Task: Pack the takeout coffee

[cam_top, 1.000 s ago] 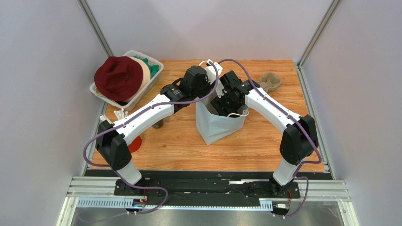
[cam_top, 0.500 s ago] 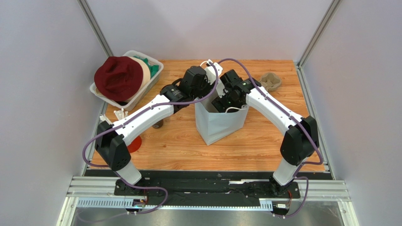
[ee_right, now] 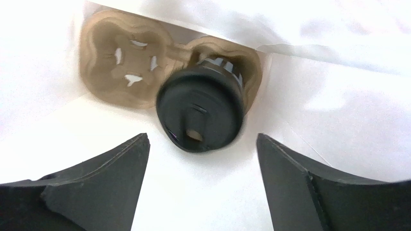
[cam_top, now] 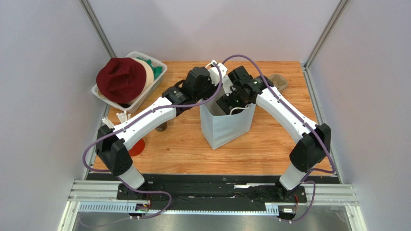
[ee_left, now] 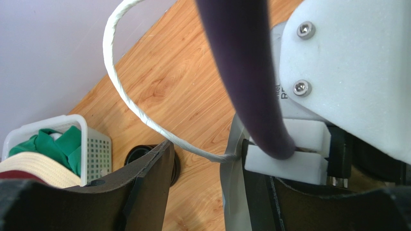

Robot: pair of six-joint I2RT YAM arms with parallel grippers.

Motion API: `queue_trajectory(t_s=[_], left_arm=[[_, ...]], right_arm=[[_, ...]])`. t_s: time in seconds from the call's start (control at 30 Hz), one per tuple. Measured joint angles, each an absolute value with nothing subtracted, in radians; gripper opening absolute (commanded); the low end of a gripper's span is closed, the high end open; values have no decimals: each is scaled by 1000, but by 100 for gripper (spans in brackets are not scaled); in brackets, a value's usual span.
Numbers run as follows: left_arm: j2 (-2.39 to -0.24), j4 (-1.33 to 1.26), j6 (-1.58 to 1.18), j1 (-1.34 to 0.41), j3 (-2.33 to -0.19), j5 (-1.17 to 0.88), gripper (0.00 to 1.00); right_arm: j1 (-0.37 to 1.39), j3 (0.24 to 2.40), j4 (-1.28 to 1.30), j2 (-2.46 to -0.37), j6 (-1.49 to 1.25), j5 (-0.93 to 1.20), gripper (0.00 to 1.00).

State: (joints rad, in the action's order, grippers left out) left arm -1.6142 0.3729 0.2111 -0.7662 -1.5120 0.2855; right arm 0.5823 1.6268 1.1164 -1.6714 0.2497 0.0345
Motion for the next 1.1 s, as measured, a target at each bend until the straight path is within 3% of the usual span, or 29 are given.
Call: queue_trajectory(t_s=[0.3,0.67,0.9,1.1], left_arm=[[-1583,351,211,-770,-1512,245,63],[-1552,287,218,-777,-1534,206,67],[-1537,256,230,-793,-1593,138,76],[-1522,340,253,-790,-1621,101,79]], right_arm=[[582,1663,1118,-1621,240,60,99],[576,1788,1153,-1570,231,50,99],[568,1872,1173,-1513,252,20,99],[537,1876,1124,-1436,276,10,97]])
